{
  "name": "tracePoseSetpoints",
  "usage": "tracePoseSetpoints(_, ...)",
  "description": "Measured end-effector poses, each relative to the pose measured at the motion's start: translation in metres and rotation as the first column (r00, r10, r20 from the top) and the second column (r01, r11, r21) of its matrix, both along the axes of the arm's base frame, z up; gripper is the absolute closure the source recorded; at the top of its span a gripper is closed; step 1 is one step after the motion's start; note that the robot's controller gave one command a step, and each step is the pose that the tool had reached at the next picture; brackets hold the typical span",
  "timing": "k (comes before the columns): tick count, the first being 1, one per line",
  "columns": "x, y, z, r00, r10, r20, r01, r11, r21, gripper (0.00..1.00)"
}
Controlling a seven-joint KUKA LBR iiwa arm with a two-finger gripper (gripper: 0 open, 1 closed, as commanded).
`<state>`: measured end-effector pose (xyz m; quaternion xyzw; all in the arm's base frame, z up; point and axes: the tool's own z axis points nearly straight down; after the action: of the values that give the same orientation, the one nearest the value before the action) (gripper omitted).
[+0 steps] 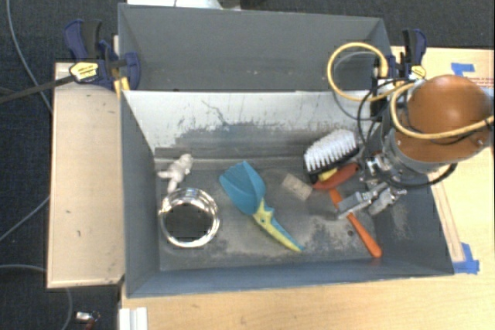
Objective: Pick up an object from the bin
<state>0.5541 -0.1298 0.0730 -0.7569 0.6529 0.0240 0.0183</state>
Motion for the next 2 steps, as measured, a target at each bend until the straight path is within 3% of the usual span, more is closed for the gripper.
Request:
tracePoseSetpoints(1,0.001,-0.002,0.000,1.000,-0.028,0.000,0.028,1.000,0.007,0.00)
tracePoseSetpoints(2,-0.016,0.000,0.077,0.999,-0.044,-0.004,0.044,0.999,0.003,0.00)
